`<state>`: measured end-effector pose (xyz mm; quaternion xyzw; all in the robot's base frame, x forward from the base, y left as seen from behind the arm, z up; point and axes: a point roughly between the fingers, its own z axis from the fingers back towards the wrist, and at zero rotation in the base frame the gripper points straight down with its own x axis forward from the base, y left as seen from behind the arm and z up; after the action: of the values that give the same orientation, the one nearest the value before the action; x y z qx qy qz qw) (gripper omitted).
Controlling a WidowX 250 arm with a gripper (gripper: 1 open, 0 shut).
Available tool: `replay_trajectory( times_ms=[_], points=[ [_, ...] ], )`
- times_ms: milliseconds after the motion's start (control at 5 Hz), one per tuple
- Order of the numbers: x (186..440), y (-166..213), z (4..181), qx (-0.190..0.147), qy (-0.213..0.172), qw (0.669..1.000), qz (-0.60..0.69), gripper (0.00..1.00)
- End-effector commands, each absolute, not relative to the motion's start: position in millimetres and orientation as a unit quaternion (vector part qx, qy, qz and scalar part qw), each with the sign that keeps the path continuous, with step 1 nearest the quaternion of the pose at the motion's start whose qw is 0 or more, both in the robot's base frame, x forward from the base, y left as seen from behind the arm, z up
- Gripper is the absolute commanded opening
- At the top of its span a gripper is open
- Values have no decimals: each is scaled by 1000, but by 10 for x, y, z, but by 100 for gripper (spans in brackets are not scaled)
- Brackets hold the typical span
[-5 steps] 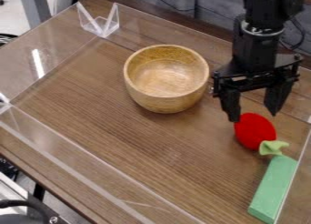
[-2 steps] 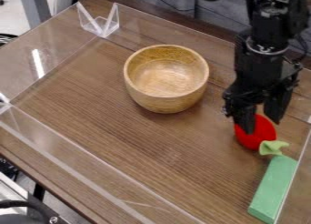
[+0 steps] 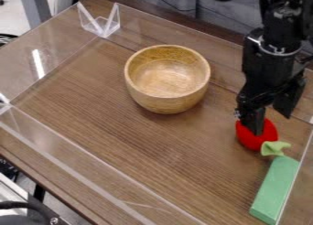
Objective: Move the red fruit to the left
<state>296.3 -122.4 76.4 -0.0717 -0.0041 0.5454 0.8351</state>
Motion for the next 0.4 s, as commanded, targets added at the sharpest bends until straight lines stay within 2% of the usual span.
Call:
replay_trajectory(
  times_ms=[0,200],
  points=[
    [3003,-1247,759,-82,-20,830,551,100],
    [3055,-1223,637,-80,-25,815,573,100]
  ],
)
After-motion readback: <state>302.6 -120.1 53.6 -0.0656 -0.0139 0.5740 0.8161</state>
